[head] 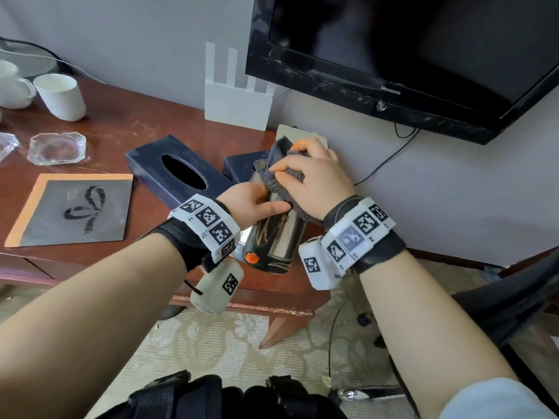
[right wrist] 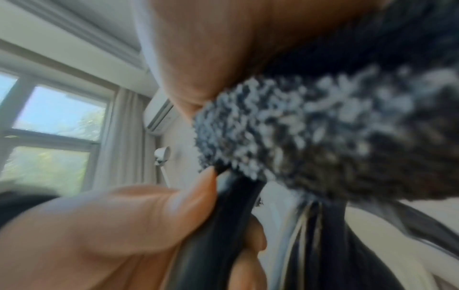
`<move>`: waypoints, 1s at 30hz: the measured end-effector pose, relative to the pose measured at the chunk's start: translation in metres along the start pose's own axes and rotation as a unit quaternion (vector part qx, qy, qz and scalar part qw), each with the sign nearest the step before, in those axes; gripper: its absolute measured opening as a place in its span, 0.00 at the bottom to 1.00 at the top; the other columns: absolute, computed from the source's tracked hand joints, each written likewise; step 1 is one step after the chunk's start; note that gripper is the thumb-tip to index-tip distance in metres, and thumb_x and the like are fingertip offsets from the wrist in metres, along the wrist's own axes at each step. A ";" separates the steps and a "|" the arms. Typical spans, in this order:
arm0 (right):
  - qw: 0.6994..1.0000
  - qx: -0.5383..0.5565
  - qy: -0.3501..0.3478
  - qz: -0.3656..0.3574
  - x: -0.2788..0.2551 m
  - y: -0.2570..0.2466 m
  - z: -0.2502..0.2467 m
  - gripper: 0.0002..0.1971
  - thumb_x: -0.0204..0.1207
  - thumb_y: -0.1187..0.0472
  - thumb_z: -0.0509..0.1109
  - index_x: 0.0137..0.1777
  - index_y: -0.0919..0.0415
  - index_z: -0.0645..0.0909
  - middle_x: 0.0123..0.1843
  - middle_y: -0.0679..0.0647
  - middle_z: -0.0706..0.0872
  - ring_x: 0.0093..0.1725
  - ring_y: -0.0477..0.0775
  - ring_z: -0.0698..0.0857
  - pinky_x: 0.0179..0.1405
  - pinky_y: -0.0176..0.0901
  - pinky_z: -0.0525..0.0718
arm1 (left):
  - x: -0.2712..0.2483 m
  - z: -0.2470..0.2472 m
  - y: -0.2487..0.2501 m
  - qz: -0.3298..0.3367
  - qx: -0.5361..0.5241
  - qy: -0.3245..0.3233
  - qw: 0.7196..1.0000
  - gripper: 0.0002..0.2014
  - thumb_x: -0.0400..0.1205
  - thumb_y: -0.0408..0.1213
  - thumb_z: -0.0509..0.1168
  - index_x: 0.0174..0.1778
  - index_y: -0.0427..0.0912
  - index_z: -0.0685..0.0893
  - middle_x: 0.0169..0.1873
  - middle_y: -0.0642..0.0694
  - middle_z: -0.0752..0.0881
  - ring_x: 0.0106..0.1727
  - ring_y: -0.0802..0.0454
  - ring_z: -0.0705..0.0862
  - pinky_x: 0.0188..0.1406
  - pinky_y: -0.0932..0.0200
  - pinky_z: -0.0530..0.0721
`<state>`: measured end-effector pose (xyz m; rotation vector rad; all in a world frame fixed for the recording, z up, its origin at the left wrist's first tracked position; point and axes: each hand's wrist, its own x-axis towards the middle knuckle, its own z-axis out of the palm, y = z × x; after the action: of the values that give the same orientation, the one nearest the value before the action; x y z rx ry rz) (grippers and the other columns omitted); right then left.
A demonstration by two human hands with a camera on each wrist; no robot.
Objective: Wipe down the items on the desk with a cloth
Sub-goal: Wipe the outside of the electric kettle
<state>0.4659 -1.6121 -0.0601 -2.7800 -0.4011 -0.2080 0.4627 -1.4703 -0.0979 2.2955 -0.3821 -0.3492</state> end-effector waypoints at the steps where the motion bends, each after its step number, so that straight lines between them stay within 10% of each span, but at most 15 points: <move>1: 0.999 0.032 -0.001 0.031 0.010 0.004 0.000 0.10 0.81 0.51 0.62 0.55 0.41 0.84 0.66 0.47 0.72 0.66 0.56 0.68 0.58 0.43 0.69 | 0.001 0.001 -0.002 -0.007 0.004 0.001 1.000 0.21 0.80 0.53 0.62 0.39 0.34 0.76 0.39 0.35 0.84 0.42 0.39 0.83 0.49 0.45 0.80; 10: 0.986 0.098 0.022 0.131 0.039 0.016 0.008 0.14 0.83 0.52 0.57 0.59 0.47 0.83 0.66 0.54 0.75 0.63 0.63 0.76 0.65 0.50 0.73 | -0.009 0.005 -0.022 -0.021 -0.133 -0.032 0.990 0.27 0.73 0.54 0.65 0.64 0.41 0.78 0.57 0.45 0.86 0.58 0.48 0.84 0.66 0.47 0.78; 14: 0.985 0.094 0.032 0.139 0.043 0.016 0.009 0.15 0.83 0.52 0.56 0.60 0.47 0.82 0.65 0.55 0.76 0.62 0.64 0.75 0.64 0.48 0.74 | -0.016 0.015 -0.029 -0.029 -0.204 -0.008 0.979 0.25 0.77 0.32 0.69 0.70 0.39 0.73 0.62 0.46 0.83 0.63 0.51 0.81 0.69 0.54 0.76; 20: 0.982 0.180 0.060 -0.002 0.004 0.017 0.023 0.16 0.78 0.54 0.67 0.65 0.50 0.81 0.68 0.53 0.69 0.70 0.55 0.67 0.68 0.42 0.68 | -0.014 0.016 -0.025 -0.035 -0.226 0.013 0.973 0.19 0.78 0.29 0.68 0.65 0.40 0.77 0.57 0.45 0.86 0.59 0.50 0.84 0.67 0.52 0.78; 26: 0.993 0.021 0.055 -0.107 -0.024 0.013 0.029 0.17 0.75 0.52 0.70 0.65 0.48 0.82 0.71 0.56 0.70 0.69 0.60 0.67 0.54 0.47 0.76 | -0.010 0.017 -0.021 -0.028 -0.158 0.036 0.986 0.12 0.77 0.34 0.70 0.51 0.54 0.79 0.53 0.36 0.87 0.55 0.40 0.85 0.64 0.45 0.79; 30: 0.994 0.051 0.073 -0.062 -0.013 0.015 0.022 0.14 0.75 0.51 0.70 0.60 0.45 0.83 0.69 0.50 0.69 0.68 0.54 0.67 0.51 0.41 0.72 | -0.003 0.020 -0.013 -0.049 -0.148 0.060 0.986 0.11 0.77 0.36 0.70 0.52 0.37 0.79 0.43 0.48 0.86 0.44 0.54 0.84 0.63 0.48 0.79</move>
<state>0.4601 -1.6222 -0.0874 -2.6209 -0.5314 -0.4043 0.4544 -1.4738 -0.1205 2.0350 -0.1454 -0.2938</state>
